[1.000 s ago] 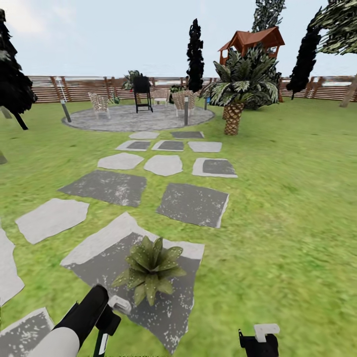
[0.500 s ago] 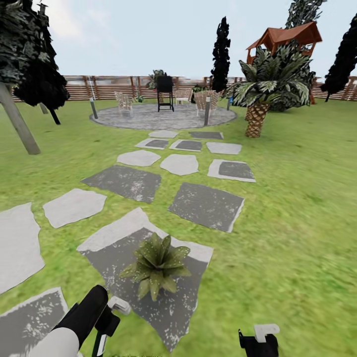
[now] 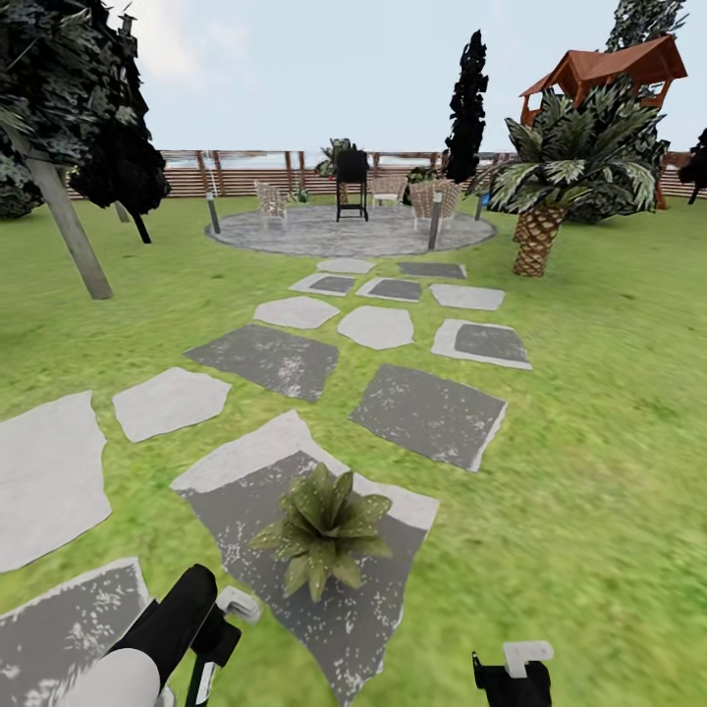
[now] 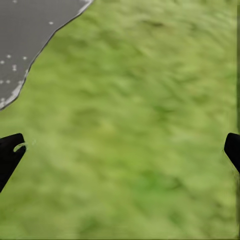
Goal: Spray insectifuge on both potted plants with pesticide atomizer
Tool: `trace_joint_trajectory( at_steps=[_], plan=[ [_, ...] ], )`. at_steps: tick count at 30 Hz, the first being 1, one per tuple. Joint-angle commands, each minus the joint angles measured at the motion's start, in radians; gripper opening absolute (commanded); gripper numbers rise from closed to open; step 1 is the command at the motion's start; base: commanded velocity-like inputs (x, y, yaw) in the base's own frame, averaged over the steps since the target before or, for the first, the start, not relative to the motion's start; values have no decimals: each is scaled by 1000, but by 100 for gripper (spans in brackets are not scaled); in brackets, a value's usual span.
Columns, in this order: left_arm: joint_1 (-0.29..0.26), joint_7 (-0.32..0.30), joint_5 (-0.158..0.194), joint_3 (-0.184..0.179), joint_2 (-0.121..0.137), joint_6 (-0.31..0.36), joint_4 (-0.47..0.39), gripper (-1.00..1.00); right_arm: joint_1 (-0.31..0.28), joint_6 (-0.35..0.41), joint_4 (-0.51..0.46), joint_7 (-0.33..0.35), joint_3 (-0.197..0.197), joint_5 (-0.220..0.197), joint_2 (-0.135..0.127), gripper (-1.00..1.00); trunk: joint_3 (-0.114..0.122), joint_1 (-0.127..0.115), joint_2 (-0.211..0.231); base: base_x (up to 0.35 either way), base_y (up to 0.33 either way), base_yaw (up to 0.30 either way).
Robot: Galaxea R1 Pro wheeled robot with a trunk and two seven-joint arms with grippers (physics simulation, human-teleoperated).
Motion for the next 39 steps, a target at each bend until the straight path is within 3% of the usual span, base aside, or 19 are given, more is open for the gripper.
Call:
trace_joint_trajectory(
  at_steps=[1,8,22,32,36,39],
  plan=[
    [0,-9,-11,4,-1,2,-2,-100,-1,-3,1,-2,-7,11,0,100,-1,0,0,222,-186,1],
    [0,-9,-11,3,-1,2,-2,-100,-1,-3,2,-2,-7,11,0,100,-1,0,0,130,-214,0],
    [-6,-12,-11,9,4,5,-2,-100,-1,-3,2,-2,-7,11,0,100,-1,0,0,-161,-231,7],
    [-26,-21,-7,9,14,7,-5,-100,-1,-3,1,-2,-7,11,-1,100,-1,0,0,133,-183,129],
    [-66,-27,-8,8,30,9,-4,-100,-1,-3,1,-1,-7,11,1,100,-1,0,0,32,-21,2],
    [-82,-74,-19,-11,46,8,0,-100,-1,-3,2,1,-7,12,1,100,-1,0,0,2,-2,0]
  ],
)
